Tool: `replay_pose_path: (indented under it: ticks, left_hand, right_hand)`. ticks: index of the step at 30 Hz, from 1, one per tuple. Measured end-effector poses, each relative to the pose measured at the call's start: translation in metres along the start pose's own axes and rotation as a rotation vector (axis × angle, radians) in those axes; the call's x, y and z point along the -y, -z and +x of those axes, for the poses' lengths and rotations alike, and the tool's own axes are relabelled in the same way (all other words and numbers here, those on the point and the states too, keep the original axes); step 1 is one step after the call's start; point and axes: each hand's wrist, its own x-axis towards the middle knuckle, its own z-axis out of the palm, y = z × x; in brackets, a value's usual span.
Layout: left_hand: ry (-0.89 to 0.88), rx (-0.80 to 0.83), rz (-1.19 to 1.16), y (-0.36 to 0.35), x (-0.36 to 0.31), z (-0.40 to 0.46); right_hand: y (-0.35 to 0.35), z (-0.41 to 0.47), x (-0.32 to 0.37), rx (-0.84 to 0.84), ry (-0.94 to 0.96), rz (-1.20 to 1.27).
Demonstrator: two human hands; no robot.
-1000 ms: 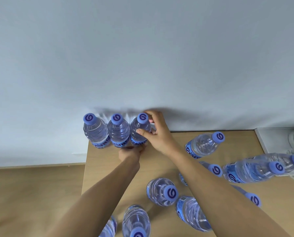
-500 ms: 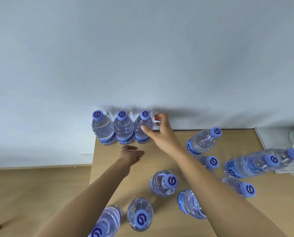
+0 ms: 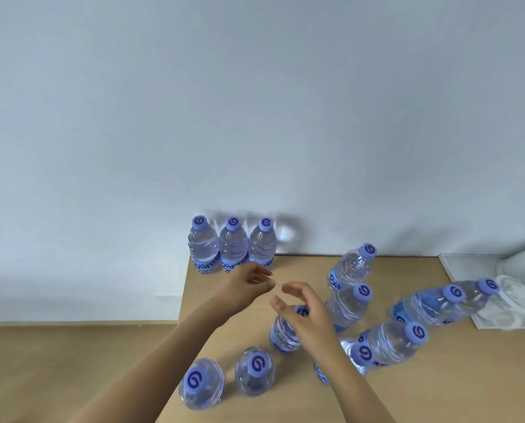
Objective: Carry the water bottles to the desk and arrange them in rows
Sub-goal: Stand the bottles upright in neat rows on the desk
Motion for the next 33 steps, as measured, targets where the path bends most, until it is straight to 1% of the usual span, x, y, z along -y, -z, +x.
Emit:
replay_pose_path:
  ticks: [3,7,12,16,18,22,25,30,33]
  left_hand:
    - [-0.007,-0.04,-0.036,-0.001,-0.005,-0.014]
    - [-0.031,-0.047,-0.027,0.002,-0.006,-0.028]
    - [-0.058,-0.009,0.061,0.006,0.001,-0.04]
    - [-0.069,0.084,0.176,0.011,0.01,-0.046]
    - [-0.067,0.124,0.255,0.012,0.013,-0.048]
    - [-0.075,0.169,0.305,0.01,0.012,-0.053]
    - [-0.18,0.2,0.285,0.003,-0.004,-0.058]
    - [-0.307,0.191,0.063,-0.005,-0.045,-0.071]
    - [-0.363,0.169,-0.073,-0.01,-0.057,-0.083]
  right_hand:
    - [-0.009,-0.005,-0.02,-0.149,0.003,0.023]
    - [-0.018,-0.007,-0.039,-0.252,-0.021,0.072]
    - [-0.024,-0.005,-0.045,-0.275,-0.028,0.15]
    - [-0.023,0.0,-0.036,-0.313,-0.061,0.208]
    - [-0.018,-0.001,-0.026,-0.32,-0.04,0.264]
    - [0.0,0.001,0.02,-0.237,0.015,0.293]
    - [0.013,0.0,0.071,-0.157,0.054,0.299]
    - [0.027,-0.007,0.146,0.032,0.152,0.319]
    - [0.036,-0.006,0.175,0.151,0.132,0.356]
